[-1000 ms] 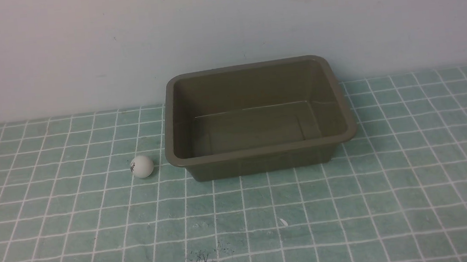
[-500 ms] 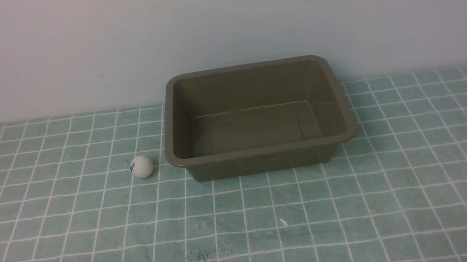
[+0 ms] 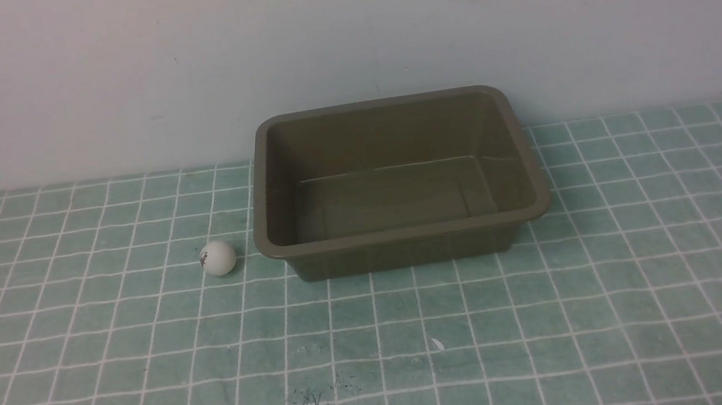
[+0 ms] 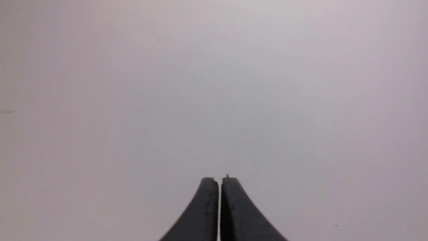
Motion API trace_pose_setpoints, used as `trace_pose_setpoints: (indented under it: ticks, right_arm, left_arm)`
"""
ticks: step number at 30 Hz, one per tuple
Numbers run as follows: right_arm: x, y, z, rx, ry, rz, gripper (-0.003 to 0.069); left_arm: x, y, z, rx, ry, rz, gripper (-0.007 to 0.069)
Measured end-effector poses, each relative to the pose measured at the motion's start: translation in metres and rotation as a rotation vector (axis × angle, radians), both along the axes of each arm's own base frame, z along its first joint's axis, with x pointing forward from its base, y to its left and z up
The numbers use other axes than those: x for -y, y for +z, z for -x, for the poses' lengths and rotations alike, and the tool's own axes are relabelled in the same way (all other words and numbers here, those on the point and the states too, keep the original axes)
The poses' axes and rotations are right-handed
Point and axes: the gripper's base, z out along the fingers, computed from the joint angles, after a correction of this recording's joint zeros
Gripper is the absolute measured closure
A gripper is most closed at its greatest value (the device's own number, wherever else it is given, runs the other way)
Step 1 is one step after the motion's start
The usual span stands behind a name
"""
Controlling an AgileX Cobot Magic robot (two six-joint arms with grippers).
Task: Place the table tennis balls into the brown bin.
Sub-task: 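Reach for and grasp a ping pong ball on the table beside the basket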
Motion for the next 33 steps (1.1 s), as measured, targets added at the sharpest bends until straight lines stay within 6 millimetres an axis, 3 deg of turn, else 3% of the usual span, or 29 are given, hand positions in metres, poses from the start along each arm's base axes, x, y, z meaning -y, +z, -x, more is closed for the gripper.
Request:
trace_pose_setpoints:
  ticks: [4, 6, 7, 8, 9, 11, 14, 17, 22, 30, 33]
  right_arm:
    - [0.0, 0.0, 0.0, 0.0, 0.0, 0.0, 0.0673]
    - [0.0, 0.0, 0.0, 0.0, 0.0, 0.0, 0.0673]
    - [0.0, 0.0, 0.0, 0.0, 0.0, 0.0, 0.0673]
    - [0.0, 0.0, 0.0, 0.0, 0.0, 0.0, 0.0673]
    - [0.0, 0.0, 0.0, 0.0, 0.0, 0.0, 0.0673]
    - [0.0, 0.0, 0.0, 0.0, 0.0, 0.0, 0.0673]
    - [0.0, 0.0, 0.0, 0.0, 0.0, 0.0, 0.0673]
    - [0.0, 0.0, 0.0, 0.0, 0.0, 0.0, 0.0673]
    - [0.0, 0.0, 0.0, 0.0, 0.0, 0.0, 0.0673]
    - [0.0, 0.0, 0.0, 0.0, 0.0, 0.0, 0.0673]
    - [0.0, 0.0, 0.0, 0.0, 0.0, 0.0, 0.0673]
  left_arm:
    - [0.013, 0.036, -0.024, -0.296, -0.102, -0.111, 0.0629]
    - [0.024, 0.05, -0.057, -0.633, -0.197, -0.207, 0.0629]
    - [0.028, 0.051, -0.073, -0.773, -0.238, -0.244, 0.0629]
    - [0.028, 0.051, -0.073, -0.774, -0.238, -0.245, 0.0629]
    - [0.034, 0.049, -0.1, -0.977, -0.301, -0.306, 0.0629]
    - [0.04, 0.039, -0.138, -1.196, -0.382, -0.39, 0.0629]
    - [0.046, 0.023, -0.188, -1.373, -0.48, -0.484, 0.0629]
    - [0.051, 0.005, -0.237, -1.471, -0.554, -0.547, 0.0629]
    - [0.056, -0.019, -0.292, -1.526, -0.592, -0.587, 0.0629]
    - [0.059, -0.042, -0.337, -1.543, -0.608, -0.609, 0.0627]
    - [0.061, -0.059, -0.357, -1.542, -0.63, -0.656, 0.0571]
